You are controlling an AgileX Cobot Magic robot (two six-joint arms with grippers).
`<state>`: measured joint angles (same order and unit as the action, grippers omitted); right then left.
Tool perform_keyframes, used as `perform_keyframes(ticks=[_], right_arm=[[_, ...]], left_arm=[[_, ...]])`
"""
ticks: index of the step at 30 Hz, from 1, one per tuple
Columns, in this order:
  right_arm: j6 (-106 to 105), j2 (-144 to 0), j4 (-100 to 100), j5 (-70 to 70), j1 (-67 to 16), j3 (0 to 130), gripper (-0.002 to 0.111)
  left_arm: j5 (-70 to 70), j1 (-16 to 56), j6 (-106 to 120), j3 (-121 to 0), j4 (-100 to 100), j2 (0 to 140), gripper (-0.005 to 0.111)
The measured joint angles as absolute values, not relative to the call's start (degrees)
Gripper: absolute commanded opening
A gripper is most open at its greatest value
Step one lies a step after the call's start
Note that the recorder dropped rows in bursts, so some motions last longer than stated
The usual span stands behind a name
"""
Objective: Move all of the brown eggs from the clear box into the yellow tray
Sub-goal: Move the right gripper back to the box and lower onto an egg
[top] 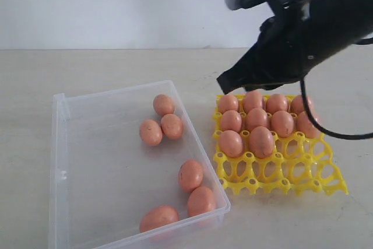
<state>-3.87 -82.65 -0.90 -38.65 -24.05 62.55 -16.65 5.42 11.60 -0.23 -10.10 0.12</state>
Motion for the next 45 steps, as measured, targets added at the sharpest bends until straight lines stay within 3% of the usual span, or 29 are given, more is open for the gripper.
perform_keyframes(ticks=[5,12,15,18,20,23,32,39,45], right_arm=[[-20.64,-94.41,-23.65,-56.33,-24.05,73.77,0.000],[-34.76,-105.47,-37.01,-48.72,-25.33,77.58,0.002],[-40.51,-107.78,-37.54,-41.62,-28.75,77.58,0.017],[-43.90,-109.81,-37.18,-32.94,-32.88,77.58,0.041],[-44.24,-111.44,-36.01,-25.64,-35.36,77.58,0.049],[-41.16,-115.28,-35.45,-13.93,-37.17,77.93,0.049],[-40.05,-121.35,-34.32,-6.08,-37.17,78.05,0.049],[-44.11,-123.15,-30.18,-6.58,-37.17,78.14,0.049],[-50.38,-120.80,-29.67,-14.84,-37.17,78.14,0.049]], left_arm=[[-16.65,5.42,11.60,-0.23,-10.10,0.12,0.004],[-16.65,5.42,11.60,-0.23,-10.10,0.12,0.004],[-16.65,5.42,11.60,-0.23,-10.10,0.12,0.004],[-16.65,5.42,11.60,-0.23,-10.10,0.12,0.004],[-16.65,5.42,11.60,-0.23,-10.10,0.12,0.004],[-16.65,5.42,11.60,-0.23,-10.10,0.12,0.004],[-16.65,5.42,11.60,-0.23,-10.10,0.12,0.004],[-16.65,5.42,11.60,-0.23,-10.10,0.12,0.004],[-16.65,5.42,11.60,-0.23,-10.10,0.12,0.004]])
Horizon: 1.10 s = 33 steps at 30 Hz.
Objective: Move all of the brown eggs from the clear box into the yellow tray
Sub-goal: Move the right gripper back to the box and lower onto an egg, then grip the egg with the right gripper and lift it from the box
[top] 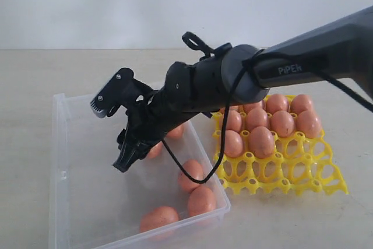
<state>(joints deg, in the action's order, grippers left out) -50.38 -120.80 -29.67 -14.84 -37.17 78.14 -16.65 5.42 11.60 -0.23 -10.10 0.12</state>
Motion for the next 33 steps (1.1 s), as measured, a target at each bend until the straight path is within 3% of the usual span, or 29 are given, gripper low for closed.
perform_keyframes(ticks=[7,11,17,22,27,33], right_arm=[[-39.03,-112.30,-21.85,-23.11,-37.17,78.14,0.050],[-27.45,-110.50,-11.27,-30.58,-37.17,80.38,0.066],[-18.63,-111.50,0.98,-42.35,-37.17,81.63,0.066],[-7.68,-112.14,2.73,-43.45,-37.17,81.63,0.066],[-28.89,-112.39,2.70,-31.85,-37.17,81.66,0.066],[-48.43,-116.24,-1.58,-33.10,-37.17,81.75,0.066]], left_arm=[[-16.65,5.42,11.60,-0.23,-10.10,0.12,0.004],[-16.65,5.42,11.60,-0.23,-10.10,0.12,0.004],[-16.65,5.42,11.60,-0.23,-10.10,0.12,0.004],[-16.65,5.42,11.60,-0.23,-10.10,0.12,0.004],[-16.65,5.42,11.60,-0.23,-10.10,0.12,0.004],[-16.65,5.42,11.60,-0.23,-10.10,0.12,0.004]])
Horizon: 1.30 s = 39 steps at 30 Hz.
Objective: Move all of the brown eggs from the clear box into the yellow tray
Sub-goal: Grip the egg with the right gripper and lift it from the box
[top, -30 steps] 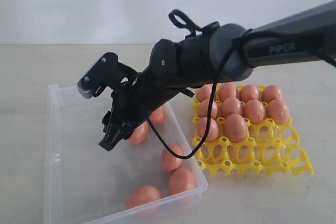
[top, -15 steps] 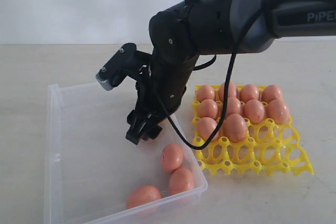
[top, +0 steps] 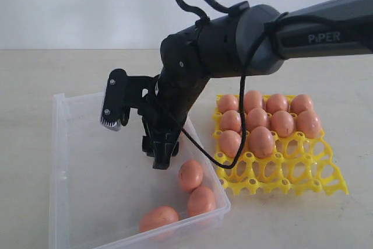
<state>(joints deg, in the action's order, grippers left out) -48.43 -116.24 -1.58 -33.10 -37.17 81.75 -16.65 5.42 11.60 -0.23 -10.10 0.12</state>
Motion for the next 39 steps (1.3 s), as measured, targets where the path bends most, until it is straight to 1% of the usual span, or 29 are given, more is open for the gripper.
perform_keyframes(ticks=[9,17,19,23,28,31,39], right_arm=[[-48.15,-119.46,-2.03,-27.53,-37.17,81.75,0.066],[-43.54,-122.32,-2.03,-27.24,-37.17,81.75,0.065],[-41.81,-122.32,-2.03,-26.96,-37.17,81.75,0.058],[-37.02,-122.53,-2.03,-27.59,-37.17,81.75,0.035],[-32.56,-122.66,-1.94,-30.59,-37.17,81.99,0.014],[-31.84,-122.55,-1.84,-33.34,-37.17,82.21,0.000],[-29.25,-122.20,-3.32,-34.39,-37.17,82.21,0.000]], left_arm=[[-16.65,5.42,11.60,-0.23,-10.10,0.12,0.004],[-16.65,5.42,11.60,-0.23,-10.10,0.12,0.004],[-16.65,5.42,11.60,-0.23,-10.10,0.12,0.004],[-16.65,5.42,11.60,-0.23,-10.10,0.12,0.004],[-16.65,5.42,11.60,-0.23,-10.10,0.12,0.004],[-16.65,5.42,11.60,-0.23,-10.10,0.12,0.004],[-16.65,5.42,11.60,-0.23,-10.10,0.12,0.004]])
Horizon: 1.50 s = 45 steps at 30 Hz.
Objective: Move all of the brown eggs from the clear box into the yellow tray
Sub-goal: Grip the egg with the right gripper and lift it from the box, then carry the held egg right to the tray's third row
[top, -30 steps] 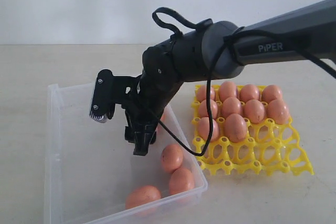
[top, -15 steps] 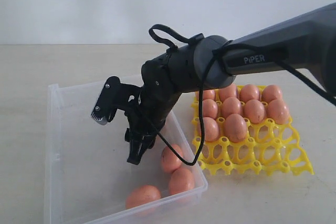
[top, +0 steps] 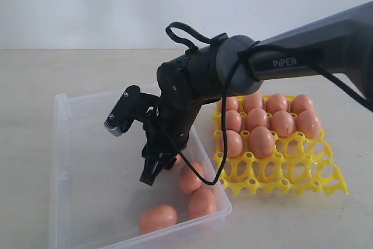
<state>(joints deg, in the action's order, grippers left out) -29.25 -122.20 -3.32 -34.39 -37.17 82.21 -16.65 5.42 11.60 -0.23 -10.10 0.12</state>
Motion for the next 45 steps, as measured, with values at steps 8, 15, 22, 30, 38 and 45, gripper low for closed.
perform_keyframes(ticks=[8,15,22,30,38,45], right_arm=[[-28.76,-116.38,-22.75,-25.46,-37.17,79.23,0.000],[-33.39,-103.12,-39.61,5.18,-37.17,59.64,0.000],[-27.21,-92.11,-48.84,55.44,-37.17,33.61,0.000],[-33.39,-87.55,-56.18,63.14,-36.06,27.04,0.000],[-14.11,-87.38,-40.33,54.88,-34.62,16.08,0.000],[-5.12,-88.08,-16.94,53.71,-17.57,9.89,0.000]], left_arm=[[-16.65,5.42,11.60,-0.23,-10.10,0.12,0.004],[-16.65,5.42,11.60,-0.23,-10.10,0.12,0.004],[-16.65,5.42,11.60,-0.23,-10.10,0.12,0.004],[-16.65,5.42,11.60,-0.23,-10.10,0.12,0.004],[-16.65,5.42,11.60,-0.23,-10.10,0.12,0.004],[-16.65,5.42,11.60,-0.23,-10.10,0.12,0.004]])
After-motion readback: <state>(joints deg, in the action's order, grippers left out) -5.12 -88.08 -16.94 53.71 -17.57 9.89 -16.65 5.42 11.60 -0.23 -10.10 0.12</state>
